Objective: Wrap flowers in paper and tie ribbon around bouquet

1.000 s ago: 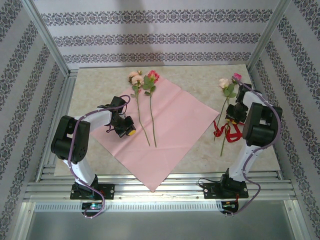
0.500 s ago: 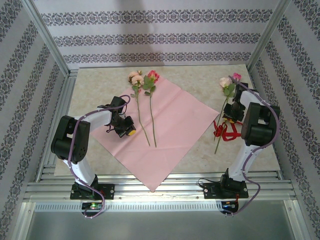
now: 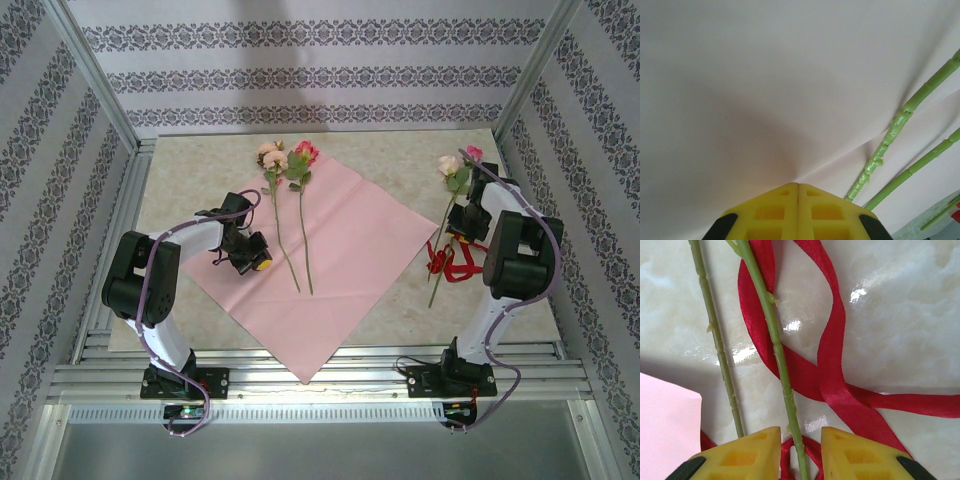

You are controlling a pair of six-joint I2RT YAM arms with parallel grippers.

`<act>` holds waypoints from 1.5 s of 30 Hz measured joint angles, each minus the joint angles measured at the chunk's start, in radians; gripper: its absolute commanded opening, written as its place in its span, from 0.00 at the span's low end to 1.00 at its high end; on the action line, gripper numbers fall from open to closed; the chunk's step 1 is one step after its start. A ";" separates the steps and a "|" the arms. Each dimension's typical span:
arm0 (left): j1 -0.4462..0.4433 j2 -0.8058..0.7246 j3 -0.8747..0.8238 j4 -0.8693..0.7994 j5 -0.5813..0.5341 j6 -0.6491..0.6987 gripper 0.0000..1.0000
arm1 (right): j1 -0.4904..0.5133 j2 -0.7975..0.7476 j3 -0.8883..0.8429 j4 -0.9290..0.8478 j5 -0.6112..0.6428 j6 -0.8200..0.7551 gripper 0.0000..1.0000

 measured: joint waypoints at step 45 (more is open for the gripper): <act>0.000 0.000 -0.008 0.004 0.003 0.000 0.03 | 0.246 -0.239 0.148 -0.015 0.064 0.002 0.00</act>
